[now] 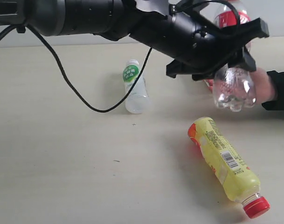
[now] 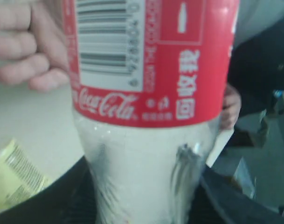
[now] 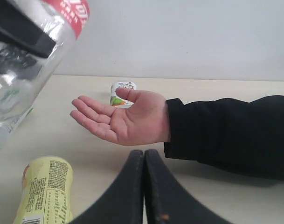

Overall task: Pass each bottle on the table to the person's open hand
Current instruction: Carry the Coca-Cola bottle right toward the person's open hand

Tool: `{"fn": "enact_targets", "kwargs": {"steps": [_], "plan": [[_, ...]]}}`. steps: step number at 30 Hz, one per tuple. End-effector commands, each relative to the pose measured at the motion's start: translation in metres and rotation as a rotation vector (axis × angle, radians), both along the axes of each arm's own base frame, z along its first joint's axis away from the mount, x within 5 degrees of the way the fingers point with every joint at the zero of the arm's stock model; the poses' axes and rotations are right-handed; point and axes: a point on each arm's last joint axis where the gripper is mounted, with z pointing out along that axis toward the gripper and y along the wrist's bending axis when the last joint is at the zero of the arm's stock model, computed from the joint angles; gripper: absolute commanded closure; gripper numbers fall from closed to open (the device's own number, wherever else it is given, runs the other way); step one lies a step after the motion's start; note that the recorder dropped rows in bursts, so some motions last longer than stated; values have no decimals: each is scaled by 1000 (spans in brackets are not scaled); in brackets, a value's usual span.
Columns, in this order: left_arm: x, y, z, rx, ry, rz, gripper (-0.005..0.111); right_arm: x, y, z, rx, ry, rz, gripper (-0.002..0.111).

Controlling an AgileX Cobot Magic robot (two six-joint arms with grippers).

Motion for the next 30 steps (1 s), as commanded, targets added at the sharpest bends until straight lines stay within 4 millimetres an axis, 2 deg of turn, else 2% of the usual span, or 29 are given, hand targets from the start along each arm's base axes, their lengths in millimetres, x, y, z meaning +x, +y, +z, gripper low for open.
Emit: {"fn": "enact_targets", "kwargs": {"steps": [1, 3, 7, 10, 11, 15, 17, 18, 22, 26, 30], "plan": [[3, -13, 15, -140, -53, 192, 107, 0, 0, -1, 2, -6, -7, 108], [5, -22, 16, -164, -58, 209, 107, 0, 0, -1, 2, -6, -7, 108], [11, -46, 11, -127, -66, 72, 107, 0, 0, -1, 2, -6, -7, 108], [18, -54, 5, -30, -96, 54, 107, 0, 0, -1, 2, -6, -7, 108], [25, -52, 0, 84, -173, 80, 107, 0, 0, -1, 2, -6, -7, 108], [38, -35, -4, 359, -245, 243, 107, 0, 0, -1, 2, -6, -7, 108], [39, -21, -6, 549, -264, 319, 107, 0, 0, -1, 2, -6, -7, 108], [38, -20, -5, 568, -258, 319, 107, 0, 0, -1, 2, -6, -7, 108], [25, -31, 6, 541, -234, 319, 107, 0, 0, -1, 2, -6, -7, 108], [20, -36, 12, 475, -163, 325, 107, 0, 0, -1, 2, -6, -7, 108], [17, -46, 5, 392, -82, 322, 107, 0, 0, -1, 2, -6, -7, 108]]}}
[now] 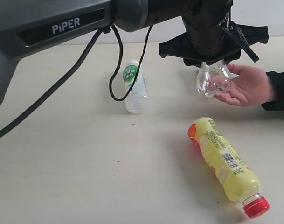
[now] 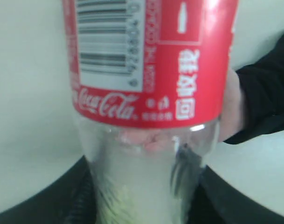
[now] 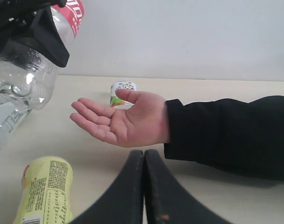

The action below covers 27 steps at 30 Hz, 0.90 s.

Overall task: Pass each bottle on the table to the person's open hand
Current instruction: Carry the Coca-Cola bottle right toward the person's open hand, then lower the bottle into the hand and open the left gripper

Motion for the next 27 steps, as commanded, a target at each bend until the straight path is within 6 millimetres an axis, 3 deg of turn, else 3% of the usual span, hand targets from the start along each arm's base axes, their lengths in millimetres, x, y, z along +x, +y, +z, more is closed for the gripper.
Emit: {"fn": "enact_targets", "kwargs": {"steps": [1, 8, 14, 27], "plan": [[-1, -11, -5, -109, 49, 6, 107, 0, 0, -1, 2, -6, -7, 108], [10, -36, -42, -281, 67, 2, 107, 0, 0, -1, 2, -6, -7, 108], [26, -33, -83, -291, 185, 85, 107, 0, 0, -1, 2, -6, -7, 108], [29, -44, -97, -409, 213, 21, 103, 0, 0, -1, 2, -6, -7, 108]]}}
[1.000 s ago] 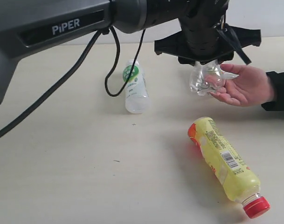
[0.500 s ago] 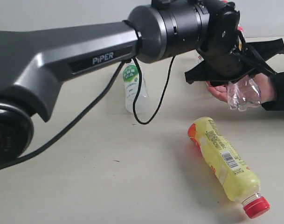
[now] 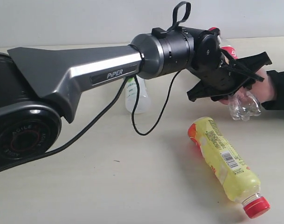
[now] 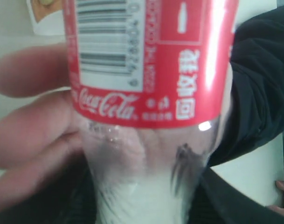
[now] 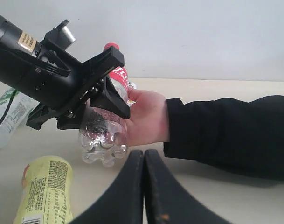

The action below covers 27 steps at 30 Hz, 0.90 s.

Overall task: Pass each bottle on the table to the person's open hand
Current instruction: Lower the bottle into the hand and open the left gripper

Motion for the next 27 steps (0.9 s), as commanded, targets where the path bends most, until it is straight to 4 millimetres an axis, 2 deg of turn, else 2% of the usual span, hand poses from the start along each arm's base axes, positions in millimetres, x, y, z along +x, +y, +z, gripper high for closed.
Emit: {"fn": "enact_targets", "kwargs": {"steps": [1, 6, 10, 19, 27], "plan": [[1, -3, 3, -35, -12, -6, 100, 0, 0, -1, 2, -6, -7, 108], [0, -3, 3, -43, -1, -2, 74, 0, 0, -1, 2, -6, -7, 108], [1, -4, 4, -51, -4, 2, 60, 0, 0, -1, 2, -6, -7, 108], [1, -4, 4, -56, -2, 3, 35, 0, 0, -1, 2, -6, -7, 108], [0, -4, 6, -52, -22, -16, 22, 0, 0, -1, 2, -6, -7, 108]]}}
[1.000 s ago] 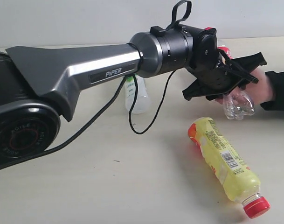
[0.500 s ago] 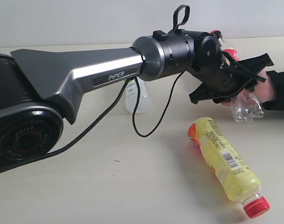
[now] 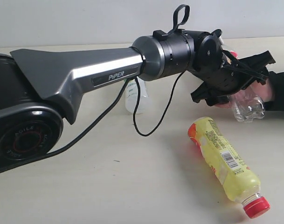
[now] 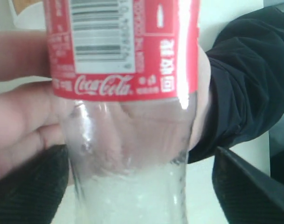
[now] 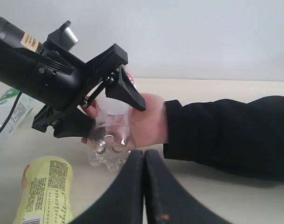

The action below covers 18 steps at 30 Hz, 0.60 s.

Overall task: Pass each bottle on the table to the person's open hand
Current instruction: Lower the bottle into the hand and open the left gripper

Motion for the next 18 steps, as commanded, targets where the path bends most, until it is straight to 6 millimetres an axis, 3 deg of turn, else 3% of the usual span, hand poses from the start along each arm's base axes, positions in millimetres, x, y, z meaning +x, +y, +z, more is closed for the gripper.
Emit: {"fn": "enact_targets", "kwargs": {"steps": [1, 13, 18], "plan": [[0, -1, 9, -10, -39, -26, 21, 0, 0, -1, 2, -6, -7, 108], [-5, 3, 34, 3, -91, -103, 16, 0, 0, -1, 2, -6, -7, 108], [-4, 13, 41, 59, -60, -127, 16, 0, 0, -1, 2, -6, -7, 108]]}}
